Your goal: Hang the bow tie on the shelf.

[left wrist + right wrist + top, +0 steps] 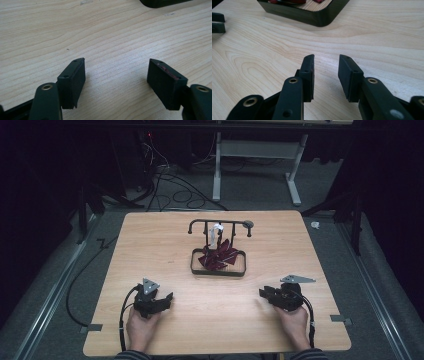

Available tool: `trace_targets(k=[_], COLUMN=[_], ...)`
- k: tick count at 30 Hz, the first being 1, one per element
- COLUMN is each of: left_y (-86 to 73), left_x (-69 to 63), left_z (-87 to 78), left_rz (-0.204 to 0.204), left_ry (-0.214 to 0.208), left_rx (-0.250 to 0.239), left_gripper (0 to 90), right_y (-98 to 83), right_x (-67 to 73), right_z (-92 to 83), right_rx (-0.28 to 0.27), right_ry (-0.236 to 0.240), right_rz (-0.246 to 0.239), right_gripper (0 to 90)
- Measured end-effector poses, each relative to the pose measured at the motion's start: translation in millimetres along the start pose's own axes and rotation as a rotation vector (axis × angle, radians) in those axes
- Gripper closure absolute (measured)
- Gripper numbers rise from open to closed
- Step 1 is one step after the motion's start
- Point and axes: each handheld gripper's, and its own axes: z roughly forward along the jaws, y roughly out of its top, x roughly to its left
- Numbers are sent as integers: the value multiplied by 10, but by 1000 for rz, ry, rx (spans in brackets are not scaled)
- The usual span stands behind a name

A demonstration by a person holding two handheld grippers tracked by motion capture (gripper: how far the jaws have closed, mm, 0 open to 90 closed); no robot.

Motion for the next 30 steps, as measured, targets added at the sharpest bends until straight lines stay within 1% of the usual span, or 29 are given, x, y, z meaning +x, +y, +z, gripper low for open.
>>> trace_targets(k=[6,16,18,20,21,22,24,26,30], left_y=[-1,-2,-2,-2,-2,-2,-2,-2,-2], left_x=[1,1,2,2,2,2,2,2,2], left_z=[-1,-1,-1,-1,-1,-1,-1,-1,-2], left_rz=[-1,-3,-3,-3,-3,-3,-3,-3,-2], left_ry=[-1,0,0,0,-1,0,0,0,-1], left_rx=[-1,-2,-2,-2,-2,-3,-2,-3,-1], left_gripper=[313,313,313,313,313,313,313,313,313], right_y=[-18,-36,-35,-34,-31,-29,-27,-28,-40], right_x=[22,44,48,62,64,75,79,95,119], right_z=[64,127,136,143,149,152,160,165,185], right_rx=[23,37,30,31,29,30,28,30,12], right_ry=[-13,-37,-44,-51,-54,-58,-62,-70,-86], right_rz=[-18,-38,-51,-53,-66,-63,-76,-73,-98], right_gripper=[671,669,669,668,669,668,663,657,639])
